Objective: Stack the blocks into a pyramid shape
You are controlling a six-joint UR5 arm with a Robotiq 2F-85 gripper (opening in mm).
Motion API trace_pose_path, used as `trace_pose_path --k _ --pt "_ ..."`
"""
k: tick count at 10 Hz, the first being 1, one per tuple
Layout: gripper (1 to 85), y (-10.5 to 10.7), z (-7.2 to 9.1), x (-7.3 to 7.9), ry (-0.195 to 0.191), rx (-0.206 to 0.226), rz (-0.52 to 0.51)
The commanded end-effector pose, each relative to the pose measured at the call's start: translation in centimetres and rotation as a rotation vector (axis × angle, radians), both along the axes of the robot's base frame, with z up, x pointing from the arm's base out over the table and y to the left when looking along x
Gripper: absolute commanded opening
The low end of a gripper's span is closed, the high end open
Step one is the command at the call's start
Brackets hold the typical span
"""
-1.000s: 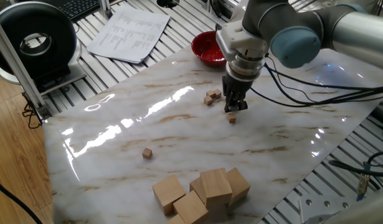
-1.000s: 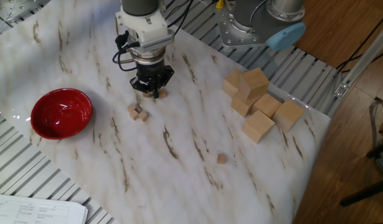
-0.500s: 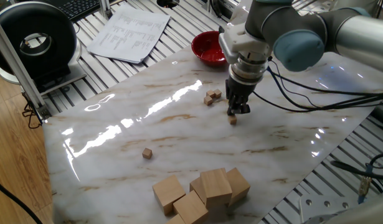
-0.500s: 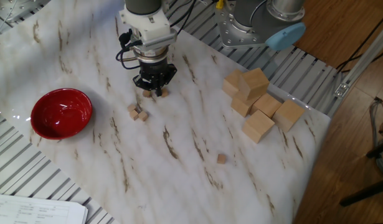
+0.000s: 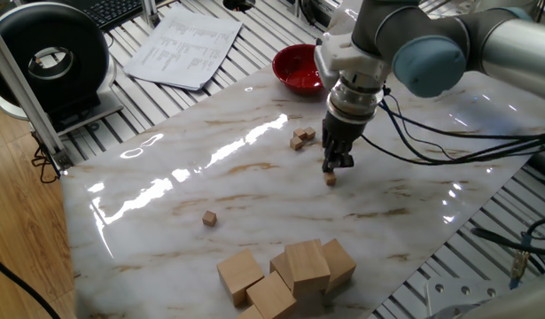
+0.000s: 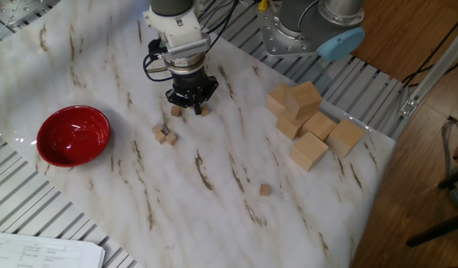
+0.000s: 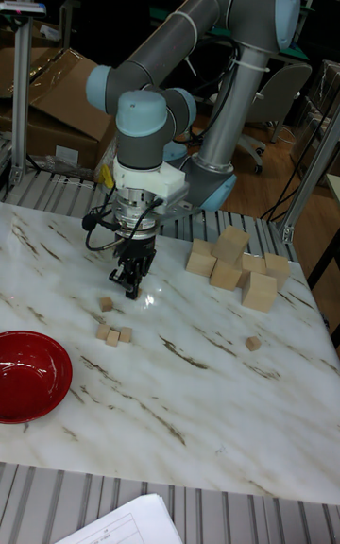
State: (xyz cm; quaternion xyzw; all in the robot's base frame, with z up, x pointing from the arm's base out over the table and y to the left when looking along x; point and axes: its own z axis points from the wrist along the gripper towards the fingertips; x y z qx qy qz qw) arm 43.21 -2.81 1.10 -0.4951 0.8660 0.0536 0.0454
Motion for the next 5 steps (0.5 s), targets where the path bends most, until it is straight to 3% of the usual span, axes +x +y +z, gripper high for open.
trace_pose_path --k 1,2,3,4,5 --pt "1.0 -1.7 0.0 1.9 -0.067 -0.062 0.047" --pt "1.0 -3.7 0.6 3.0 -0.096 -0.146 0.092" --pt "1.0 -6.6 2.1 4.6 -0.121 -0.268 0.147" --pt "1.0 -7.5 3.4 5.7 -0.123 -0.307 0.136" --pt "1.0 -7.1 4.1 6.1 -0.115 -0.285 0.096"
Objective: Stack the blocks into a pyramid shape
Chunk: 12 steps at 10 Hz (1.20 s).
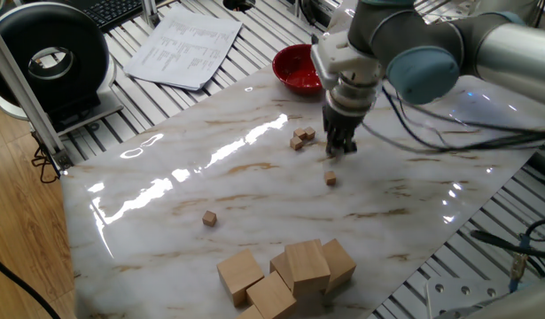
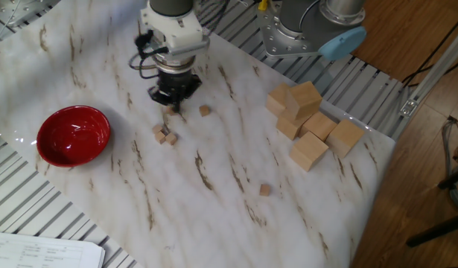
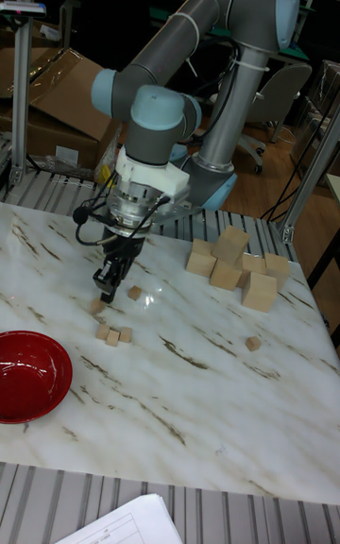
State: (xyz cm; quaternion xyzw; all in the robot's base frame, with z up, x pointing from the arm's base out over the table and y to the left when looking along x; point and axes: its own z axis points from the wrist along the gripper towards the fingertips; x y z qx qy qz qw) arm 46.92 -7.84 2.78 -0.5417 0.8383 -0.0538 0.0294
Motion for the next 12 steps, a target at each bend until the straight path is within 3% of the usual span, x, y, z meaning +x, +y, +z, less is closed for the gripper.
trace_pose_path --k 1,3,4,5,7,8,9,10,11,12 --pt "1.0 -2.3 3.5 3.0 -0.037 -0.09 0.004" --pt "1.0 -0.7 6.2 3.0 -0.009 -0.047 -0.053" --pt "1.0 -0.7 7.1 3.7 -0.013 -0.086 -0.054" --pt "1.0 -1.0 7.7 5.0 -0.058 -0.114 -0.05" --pt "1.0 -0.6 8.3 6.0 -0.123 -0.094 -0.032" --pt "1.0 -3.1 7.9 4.8 -0.072 -0.173 -0.061" --pt "1.0 0.7 6.9 4.5 -0.037 -0.009 -0.147" --pt "1.0 -1.1 6.7 4.5 -0.013 -0.091 -0.097" --pt "1.0 -2.3 6.7 4.8 -0.011 -0.14 -0.071" --pt "1.0 -2.6 6.8 4.9 -0.016 -0.16 -0.094"
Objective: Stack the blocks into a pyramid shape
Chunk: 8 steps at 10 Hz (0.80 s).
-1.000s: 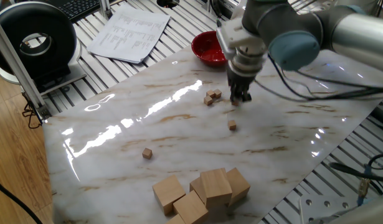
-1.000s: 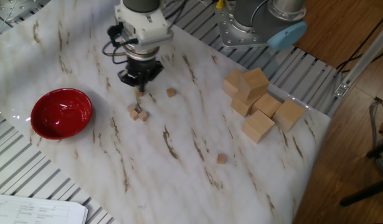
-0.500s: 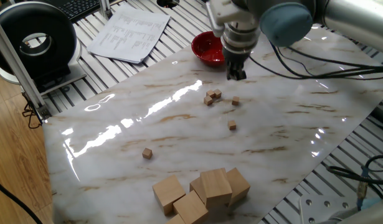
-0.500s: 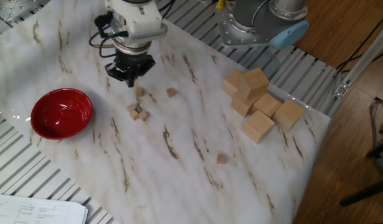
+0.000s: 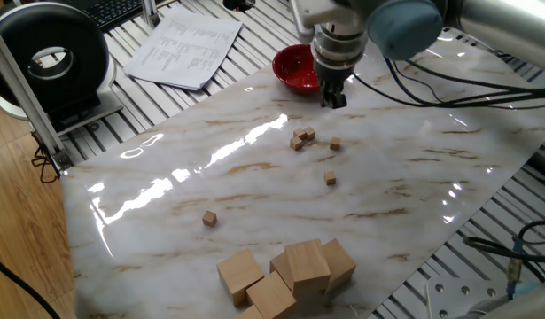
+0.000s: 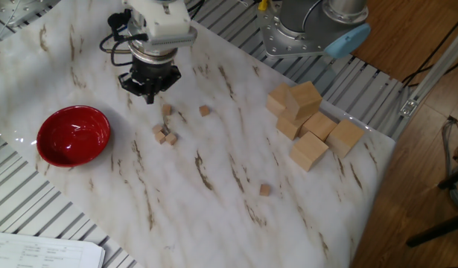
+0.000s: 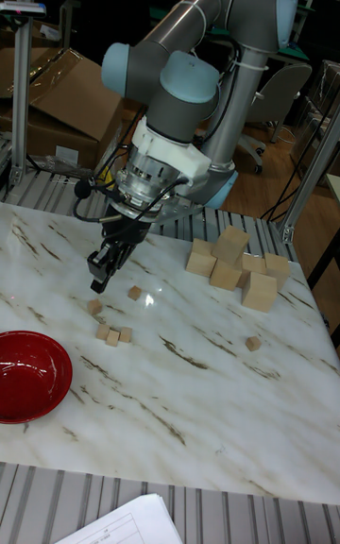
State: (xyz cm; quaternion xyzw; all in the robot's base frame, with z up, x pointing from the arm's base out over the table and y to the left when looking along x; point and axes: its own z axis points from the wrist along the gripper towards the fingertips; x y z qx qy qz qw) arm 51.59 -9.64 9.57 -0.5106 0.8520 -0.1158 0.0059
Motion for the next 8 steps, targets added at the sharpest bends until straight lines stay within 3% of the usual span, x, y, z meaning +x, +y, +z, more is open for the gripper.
trace_pose_path --k 1,3,4,5,6,7,8 --pt "1.0 -0.4 0.1 0.5 -0.005 -0.02 -0.053" --pt "1.0 -1.1 0.5 1.6 -0.049 -0.048 -0.048" --pt "1.0 -0.4 0.5 2.4 -0.077 -0.026 -0.013" --pt "1.0 1.2 0.1 2.7 -0.081 0.025 -0.012" --pt "1.0 1.6 0.2 3.3 -0.096 0.032 0.003" --pt "1.0 3.4 -0.1 3.2 -0.096 0.107 -0.025" --pt "1.0 3.7 -0.4 3.5 -0.093 0.106 -0.012"
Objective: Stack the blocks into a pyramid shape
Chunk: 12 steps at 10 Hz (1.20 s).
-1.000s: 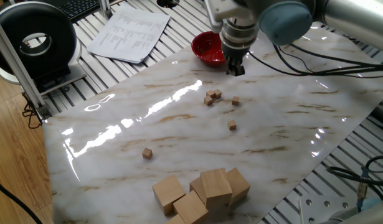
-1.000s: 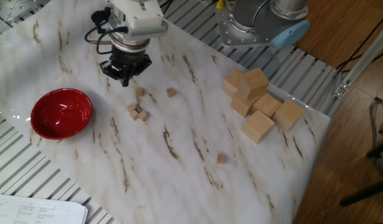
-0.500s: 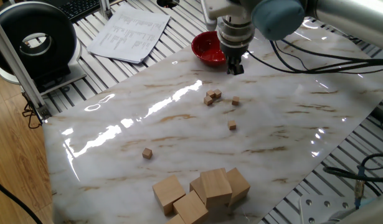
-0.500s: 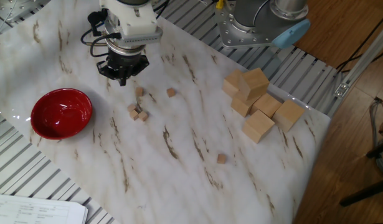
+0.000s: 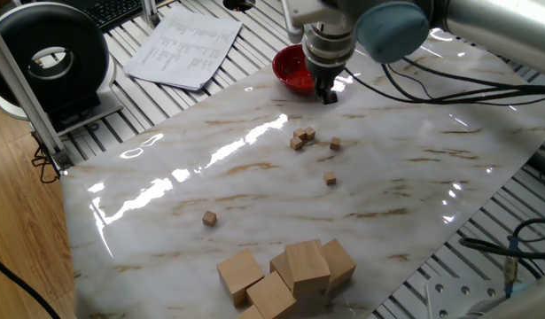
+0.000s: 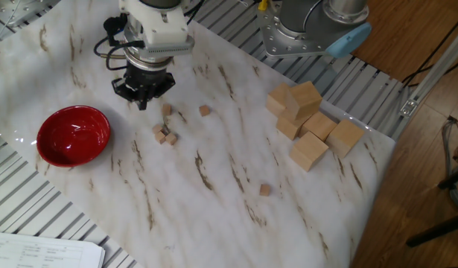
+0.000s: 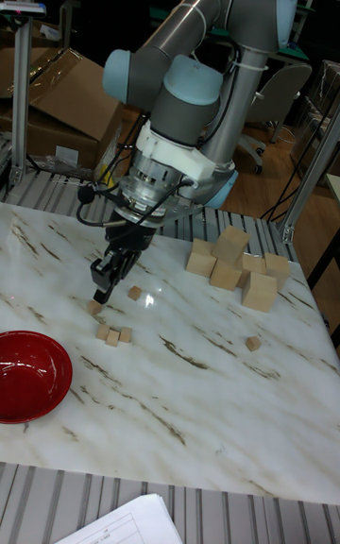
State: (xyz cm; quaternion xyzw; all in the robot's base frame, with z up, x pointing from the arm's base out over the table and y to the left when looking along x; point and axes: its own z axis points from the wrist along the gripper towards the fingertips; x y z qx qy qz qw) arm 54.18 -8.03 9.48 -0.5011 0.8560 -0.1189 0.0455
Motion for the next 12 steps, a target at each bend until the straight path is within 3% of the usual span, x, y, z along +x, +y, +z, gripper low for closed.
trace_pose_path --k 1,4,7,9,10,11,12 --pt "1.0 1.7 -0.7 1.4 -0.023 0.038 -0.021" --pt "1.0 4.7 -2.9 3.6 -0.047 0.063 0.008" --pt "1.3 4.8 -3.7 3.9 -0.031 0.04 0.066" --pt "2.7 5.0 -4.1 3.9 0.004 0.011 0.235" --pt "2.7 5.0 -4.4 4.1 0.009 -0.002 0.263" --pt "2.7 5.1 -4.8 4.2 0.013 0.001 0.26" --pt "2.7 5.7 -5.1 4.0 0.022 0.033 0.247"
